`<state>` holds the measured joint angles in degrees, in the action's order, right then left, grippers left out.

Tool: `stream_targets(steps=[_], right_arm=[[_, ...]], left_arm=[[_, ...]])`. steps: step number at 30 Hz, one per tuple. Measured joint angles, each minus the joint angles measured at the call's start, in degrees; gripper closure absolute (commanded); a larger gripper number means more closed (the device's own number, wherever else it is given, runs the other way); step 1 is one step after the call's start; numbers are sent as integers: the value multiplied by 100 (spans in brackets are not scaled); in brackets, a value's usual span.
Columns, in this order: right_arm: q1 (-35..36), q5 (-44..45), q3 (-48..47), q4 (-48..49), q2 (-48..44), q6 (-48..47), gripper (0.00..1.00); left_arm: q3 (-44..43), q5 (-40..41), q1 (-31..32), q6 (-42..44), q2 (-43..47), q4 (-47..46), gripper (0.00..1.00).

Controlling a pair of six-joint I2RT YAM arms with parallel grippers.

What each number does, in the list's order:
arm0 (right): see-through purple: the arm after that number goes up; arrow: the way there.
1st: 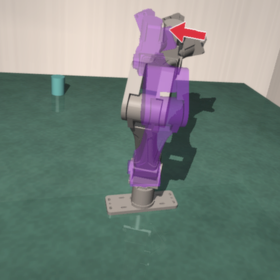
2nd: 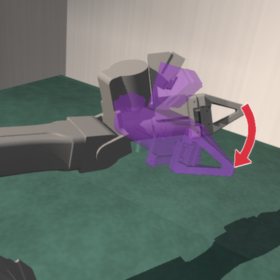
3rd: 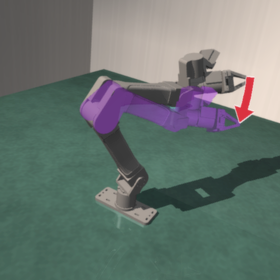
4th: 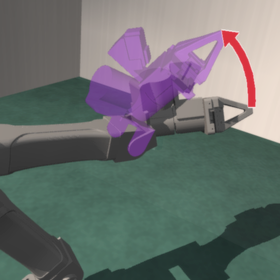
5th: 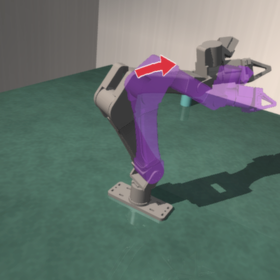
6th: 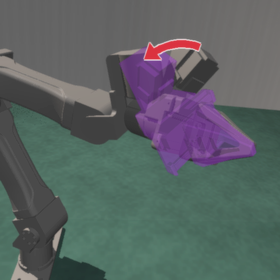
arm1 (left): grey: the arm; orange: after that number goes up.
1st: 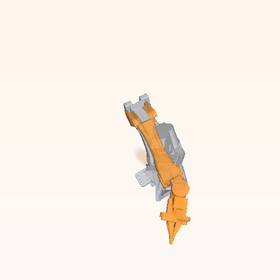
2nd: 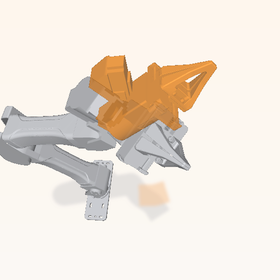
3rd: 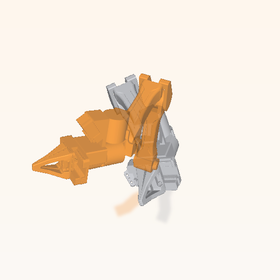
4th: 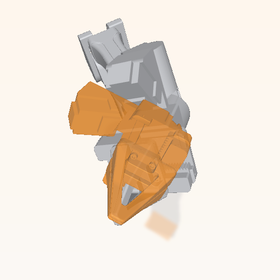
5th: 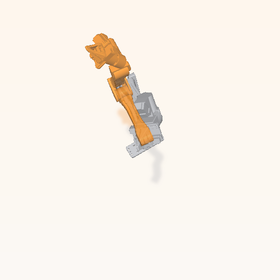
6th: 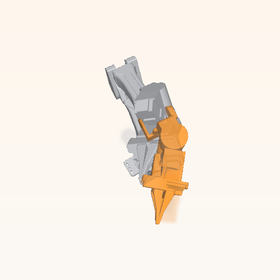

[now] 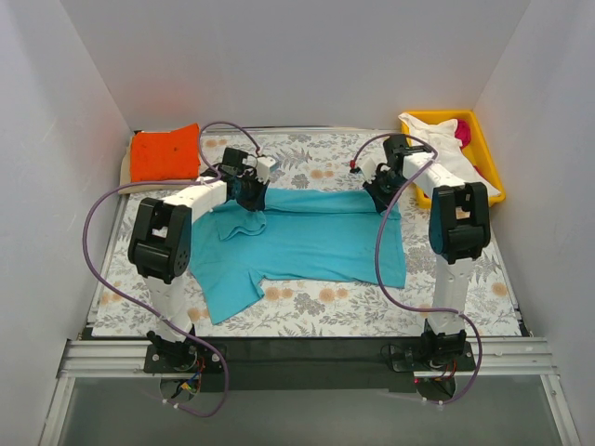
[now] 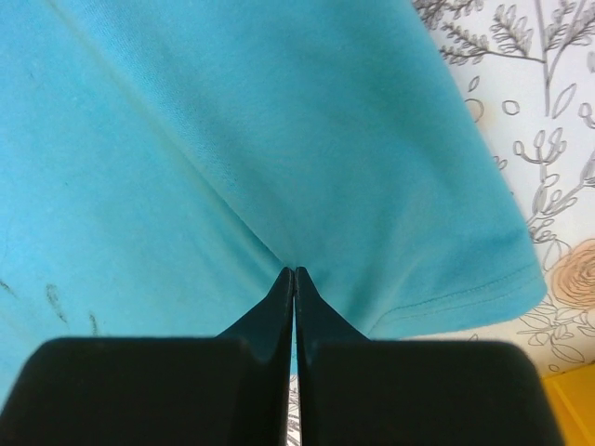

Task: Fold and stack the t-shirts
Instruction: Fold the tshirt

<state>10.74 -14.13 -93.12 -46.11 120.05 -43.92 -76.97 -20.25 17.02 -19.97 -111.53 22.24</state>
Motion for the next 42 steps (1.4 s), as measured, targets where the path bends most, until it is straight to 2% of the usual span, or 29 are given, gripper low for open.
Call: stream_targets(steps=[12, 13, 14, 17, 20, 29, 35, 42], right_arm=[[-98, -197, -61, -50, -74, -55, 99], [-98, -216, -28, -48, -87, -90, 98], [-98, -238, 15, -57, -105, -131, 80], [-98, -254, 37, -236, -109, -212, 61], [-101, -273, 20, -367, -109, -284, 61], [-101, -358, -1134, -378, 131, 326, 84], [-103, -52, -1381, -188, 636, 745, 88], [-103, 426, -1143, -4, 892, 960, 89]], left_arm=[[0, -181, -48, -98, 0, 39, 100], [0, -210, -52, -72, 2, 57, 93], [0, -232, -55, -35, 0, 76, 85], [-2, -343, -70, 92, 2, 245, 72], [-2, -459, -111, 63, 9, 317, 71], [-304, -151, -358, -658, 24, -72, 75], [-874, 476, -885, -1117, -352, -345, 77], [-914, 1115, -1246, -1311, -804, -387, 77]])
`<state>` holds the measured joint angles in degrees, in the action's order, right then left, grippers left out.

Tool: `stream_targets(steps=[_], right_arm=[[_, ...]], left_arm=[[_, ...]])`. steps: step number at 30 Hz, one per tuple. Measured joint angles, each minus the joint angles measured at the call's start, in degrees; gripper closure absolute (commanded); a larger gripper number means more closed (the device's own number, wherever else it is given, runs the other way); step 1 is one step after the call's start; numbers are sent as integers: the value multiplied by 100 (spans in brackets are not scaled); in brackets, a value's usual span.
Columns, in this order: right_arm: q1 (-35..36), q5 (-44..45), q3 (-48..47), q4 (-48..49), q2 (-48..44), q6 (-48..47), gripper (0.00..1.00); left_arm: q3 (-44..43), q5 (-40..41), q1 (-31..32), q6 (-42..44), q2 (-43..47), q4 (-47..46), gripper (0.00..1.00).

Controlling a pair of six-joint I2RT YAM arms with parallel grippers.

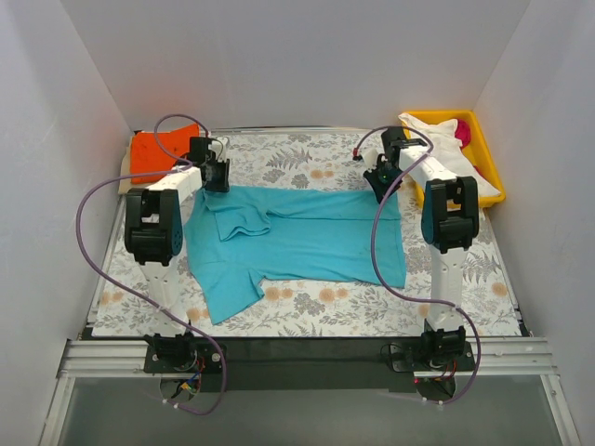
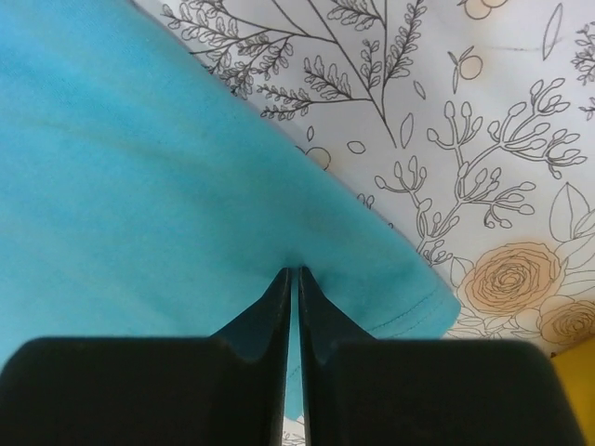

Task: Fold and stack the t-shirts
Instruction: Fold the tshirt

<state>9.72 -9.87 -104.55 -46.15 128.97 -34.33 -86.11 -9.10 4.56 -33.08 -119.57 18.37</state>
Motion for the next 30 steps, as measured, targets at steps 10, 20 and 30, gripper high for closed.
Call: stream_targets(steps=[10, 20, 30], right_arm=[[-17, 612, -1128, 103, 686, 260, 79], [-111, 61, -745, 337, 282, 140, 35], [0, -595, 1646, -9, -3012, -791, 57]], left_arm=[[-920, 240, -225, -240, -887, -66, 75], [-1145, -1268, -376, -227, -813, 166, 52], [800, -2505, -391, 870, 2782, 667, 61]])
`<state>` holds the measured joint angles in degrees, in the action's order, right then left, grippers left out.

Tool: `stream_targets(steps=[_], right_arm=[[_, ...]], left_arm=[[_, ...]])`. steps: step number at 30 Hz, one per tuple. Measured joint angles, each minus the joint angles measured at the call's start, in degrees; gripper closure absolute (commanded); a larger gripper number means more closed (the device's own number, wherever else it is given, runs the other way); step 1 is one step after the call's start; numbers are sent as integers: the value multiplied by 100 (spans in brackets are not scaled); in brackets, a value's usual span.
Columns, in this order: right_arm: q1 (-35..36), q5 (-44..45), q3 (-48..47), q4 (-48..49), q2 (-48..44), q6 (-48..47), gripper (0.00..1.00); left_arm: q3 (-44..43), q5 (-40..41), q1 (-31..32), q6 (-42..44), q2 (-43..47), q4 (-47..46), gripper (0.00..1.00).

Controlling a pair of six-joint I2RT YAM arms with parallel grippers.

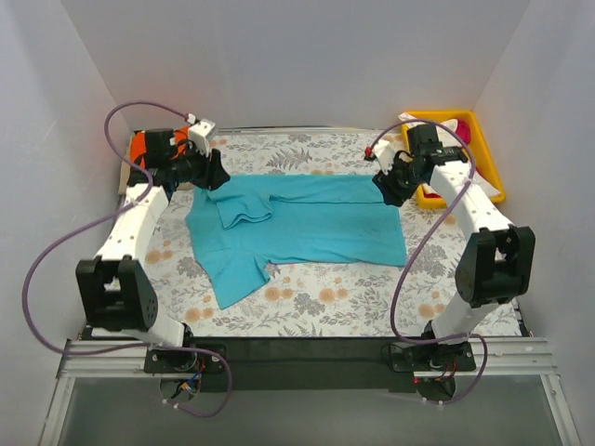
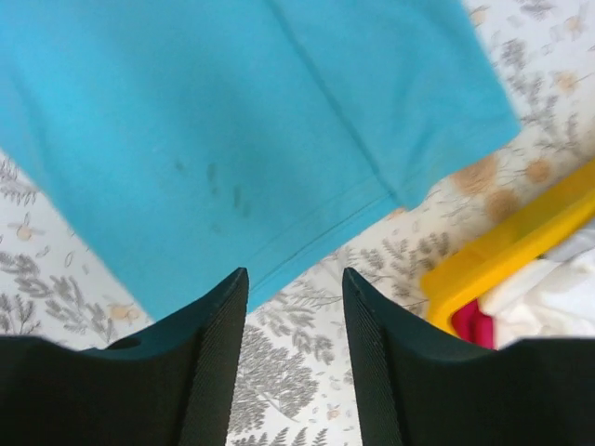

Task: Fold and stack the t-shirts
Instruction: Fold the tshirt

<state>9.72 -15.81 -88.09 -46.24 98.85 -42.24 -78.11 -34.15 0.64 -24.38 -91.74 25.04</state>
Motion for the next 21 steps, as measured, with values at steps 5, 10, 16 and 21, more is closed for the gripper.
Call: stream_targets(steps=[5, 10, 16, 21], right_arm=[[7, 81, 1611, -87, -776, -411, 57], [11, 256, 2859, -216, -1088, -605, 52], [52, 382, 3228, 15, -1423, -610, 52], [162, 505, 3547, 319, -1449, -601, 51]], left_arm=[[1257, -210, -186, 986, 1250, 769, 62], [2583, 57, -433, 1716, 1641, 1425, 61], [3189, 422, -428, 2090, 1812, 1646, 60], [3250, 632, -428, 2201, 1792, 1502, 59]])
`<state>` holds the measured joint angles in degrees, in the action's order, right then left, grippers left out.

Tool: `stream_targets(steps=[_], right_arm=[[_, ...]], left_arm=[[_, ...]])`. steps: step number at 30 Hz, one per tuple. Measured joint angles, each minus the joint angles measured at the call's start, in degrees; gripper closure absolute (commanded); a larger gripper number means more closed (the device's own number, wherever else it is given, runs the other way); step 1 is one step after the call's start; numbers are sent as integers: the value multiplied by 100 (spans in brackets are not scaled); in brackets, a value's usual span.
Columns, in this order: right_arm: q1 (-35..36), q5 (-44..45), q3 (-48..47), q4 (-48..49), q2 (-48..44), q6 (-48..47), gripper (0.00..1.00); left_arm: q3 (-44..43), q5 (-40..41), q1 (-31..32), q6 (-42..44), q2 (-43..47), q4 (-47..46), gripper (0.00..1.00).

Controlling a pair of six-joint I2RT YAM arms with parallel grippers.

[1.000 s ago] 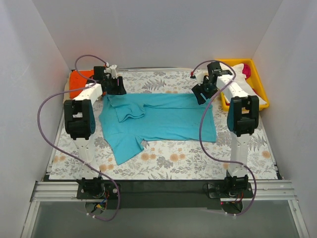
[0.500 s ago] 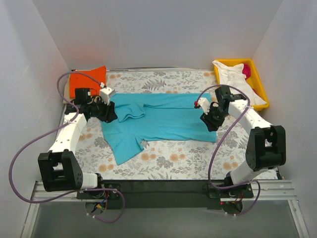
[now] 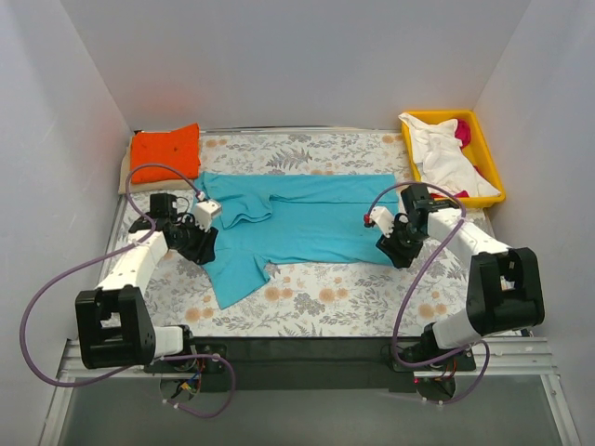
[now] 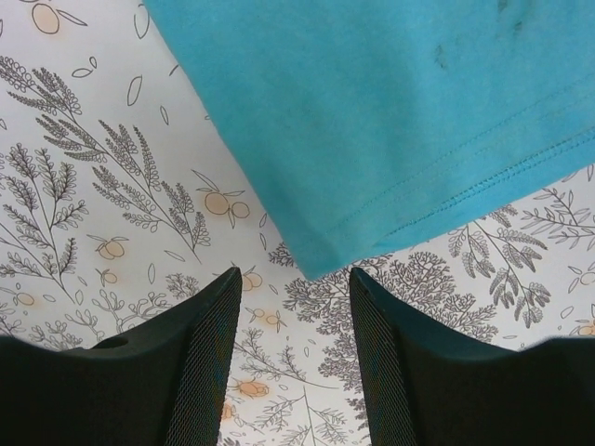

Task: Fold and stack the t-shirts
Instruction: Fold the tshirt

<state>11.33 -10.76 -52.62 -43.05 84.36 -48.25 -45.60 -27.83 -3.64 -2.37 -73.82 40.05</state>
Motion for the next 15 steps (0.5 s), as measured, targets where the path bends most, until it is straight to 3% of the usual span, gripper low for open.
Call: stream_targets(steps=[9, 15], right_arm=[[201, 278, 459, 586, 267, 7, 56], [229, 387, 533, 756, 221, 15, 55]], left_arm=[[61, 313, 0, 234, -337, -151, 58], [577, 588, 0, 527, -339, -374, 58]])
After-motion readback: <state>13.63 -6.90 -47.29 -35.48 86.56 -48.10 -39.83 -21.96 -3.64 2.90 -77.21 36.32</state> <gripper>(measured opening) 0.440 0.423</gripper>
